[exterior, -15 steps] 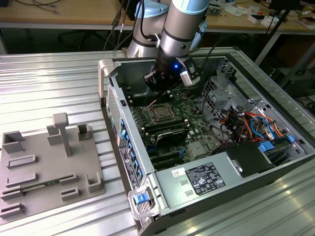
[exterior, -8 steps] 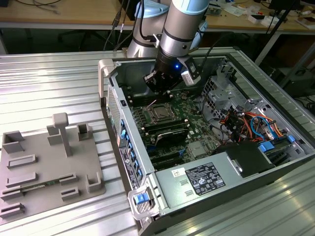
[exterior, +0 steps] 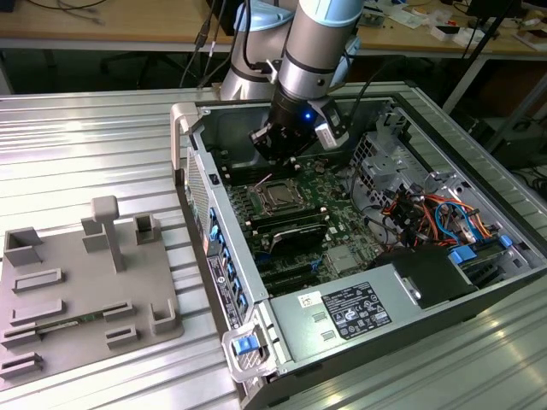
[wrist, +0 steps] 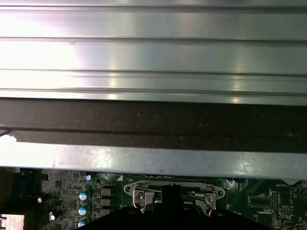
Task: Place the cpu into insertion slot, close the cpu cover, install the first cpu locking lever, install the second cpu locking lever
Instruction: 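Install the first cpu locking lever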
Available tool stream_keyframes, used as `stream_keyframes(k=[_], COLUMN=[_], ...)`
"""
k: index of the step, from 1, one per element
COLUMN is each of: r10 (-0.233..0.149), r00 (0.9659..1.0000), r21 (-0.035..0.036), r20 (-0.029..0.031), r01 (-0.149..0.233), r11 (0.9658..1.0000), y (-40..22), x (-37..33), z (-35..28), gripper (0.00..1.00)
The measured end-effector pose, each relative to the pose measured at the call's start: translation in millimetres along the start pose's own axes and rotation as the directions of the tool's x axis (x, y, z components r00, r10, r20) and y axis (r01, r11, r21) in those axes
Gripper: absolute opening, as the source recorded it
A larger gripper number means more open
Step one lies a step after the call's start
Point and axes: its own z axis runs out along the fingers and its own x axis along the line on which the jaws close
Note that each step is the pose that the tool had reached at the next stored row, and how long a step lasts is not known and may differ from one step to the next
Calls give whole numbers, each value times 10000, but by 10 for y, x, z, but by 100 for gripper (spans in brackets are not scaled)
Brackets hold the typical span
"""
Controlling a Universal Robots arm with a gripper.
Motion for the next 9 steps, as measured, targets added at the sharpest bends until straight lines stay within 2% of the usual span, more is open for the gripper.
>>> stream_keyframes(k=[9], r10=[-1], r00=[10000], r21=[1], r20=[-1], r01=[1], r11=[10000], y=[-3], x=[-22], z=[81], gripper=[11])
